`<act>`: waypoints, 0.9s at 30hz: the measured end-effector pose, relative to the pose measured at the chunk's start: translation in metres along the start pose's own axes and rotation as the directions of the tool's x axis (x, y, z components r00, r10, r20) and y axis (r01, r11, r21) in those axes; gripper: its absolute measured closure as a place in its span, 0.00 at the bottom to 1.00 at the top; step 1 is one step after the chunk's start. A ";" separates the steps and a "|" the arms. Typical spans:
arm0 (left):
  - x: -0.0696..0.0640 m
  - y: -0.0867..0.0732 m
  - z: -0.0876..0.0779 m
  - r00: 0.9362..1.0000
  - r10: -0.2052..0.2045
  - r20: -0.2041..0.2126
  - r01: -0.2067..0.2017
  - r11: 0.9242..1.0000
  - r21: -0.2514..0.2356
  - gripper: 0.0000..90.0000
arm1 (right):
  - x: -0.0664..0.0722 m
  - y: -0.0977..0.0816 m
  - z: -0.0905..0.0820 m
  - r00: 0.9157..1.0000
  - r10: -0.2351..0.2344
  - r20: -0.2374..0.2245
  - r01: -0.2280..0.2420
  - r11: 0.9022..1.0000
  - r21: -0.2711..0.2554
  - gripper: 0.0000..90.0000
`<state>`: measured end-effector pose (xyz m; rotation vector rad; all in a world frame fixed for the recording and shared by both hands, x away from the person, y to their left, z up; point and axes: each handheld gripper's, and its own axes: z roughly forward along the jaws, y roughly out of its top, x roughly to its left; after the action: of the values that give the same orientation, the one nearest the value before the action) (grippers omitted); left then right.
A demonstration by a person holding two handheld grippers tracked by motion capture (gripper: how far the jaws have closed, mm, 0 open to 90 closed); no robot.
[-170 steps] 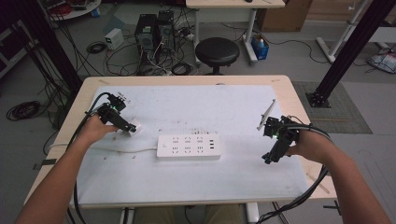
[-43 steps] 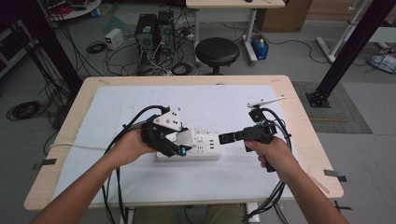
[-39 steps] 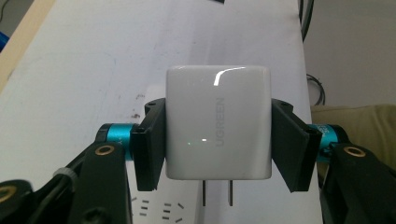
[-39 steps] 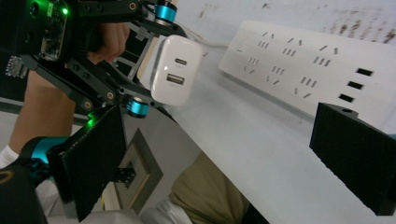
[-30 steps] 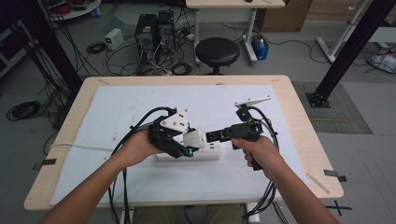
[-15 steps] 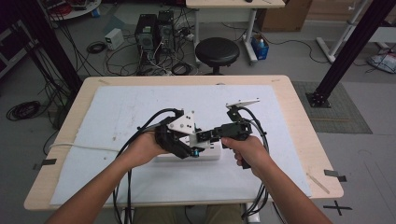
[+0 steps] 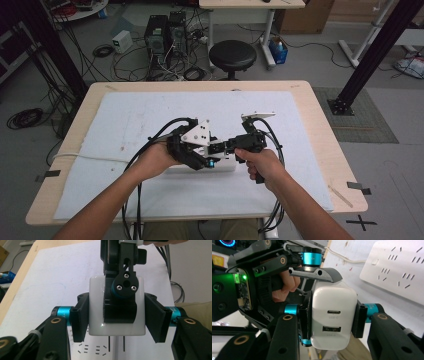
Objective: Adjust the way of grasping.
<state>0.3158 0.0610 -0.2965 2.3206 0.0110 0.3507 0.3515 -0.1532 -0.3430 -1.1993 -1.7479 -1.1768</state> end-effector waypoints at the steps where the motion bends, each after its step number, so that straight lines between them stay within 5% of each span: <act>1: -0.001 0.000 0.001 1.000 0.004 -0.004 -0.004 1.000 0.005 0.47 | 0.000 0.000 0.000 1.000 -0.005 0.005 0.005 1.000 -0.003 0.68; 4: -0.001 0.000 0.000 1.000 -0.023 0.004 0.023 1.000 0.005 0.46 | -0.001 0.000 0.001 1.000 -0.026 0.007 0.026 1.000 -0.002 0.69; 7: 0.003 -0.002 -0.006 0.996 -0.085 -0.002 0.085 0.996 0.004 0.26 | -0.004 0.000 -0.001 0.997 -0.064 0.040 0.064 0.998 0.002 0.69; 10: 0.007 -0.011 -0.017 0.995 -0.103 -0.012 0.104 0.994 0.018 0.26 | -0.010 -0.001 -0.009 0.992 -0.104 0.065 0.104 0.995 0.001 0.69; 14: 0.014 -0.030 -0.032 0.988 -0.151 -0.043 0.152 0.988 0.034 0.26 | -0.015 -0.003 -0.024 0.970 -0.198 0.138 0.203 0.979 -0.023 0.69; 16: 0.017 -0.038 -0.038 0.986 -0.157 -0.055 0.160 0.986 0.044 0.26 | -0.016 -0.004 -0.031 0.951 -0.243 0.189 0.251 0.968 -0.020 0.69; 17: 0.018 -0.043 -0.041 0.985 -0.164 -0.063 0.167 0.985 0.053 0.26 | -0.015 -0.004 -0.034 0.932 -0.283 0.226 0.291 0.957 -0.003 0.69; 18: 0.020 -0.048 -0.044 0.982 -0.175 -0.073 0.180 0.982 0.064 0.26 | -0.014 -0.005 -0.036 0.900 -0.343 0.268 0.349 0.937 0.025 0.69; 19: 0.021 -0.051 -0.046 0.981 -0.181 -0.076 0.186 0.980 0.071 0.26 | -0.012 -0.007 -0.037 0.844 -0.438 0.311 0.437 0.896 0.077 0.69; 21: 0.024 -0.059 -0.051 0.976 -0.198 -0.086 0.206 0.975 0.087 0.26 | -0.009 -0.008 -0.038 0.776 -0.526 0.349 0.513 0.847 0.135 0.69; 24: 0.027 -0.069 -0.059 0.971 -0.215 -0.106 0.226 0.968 0.109 0.26 | -0.004 -0.010 -0.040 0.694 -0.593 0.409 0.562 0.801 0.207 0.69; 27: 0.029 -0.078 -0.064 0.966 -0.232 -0.112 0.247 0.959 0.138 0.26 | 0.000 -0.010 -0.042 0.625 -0.642 0.444 0.592 0.761 0.266 0.69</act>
<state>0.3353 0.1641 -0.3020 2.4156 0.3751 0.3459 0.3442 -0.1940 -0.3313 -0.9072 -2.7610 -1.1768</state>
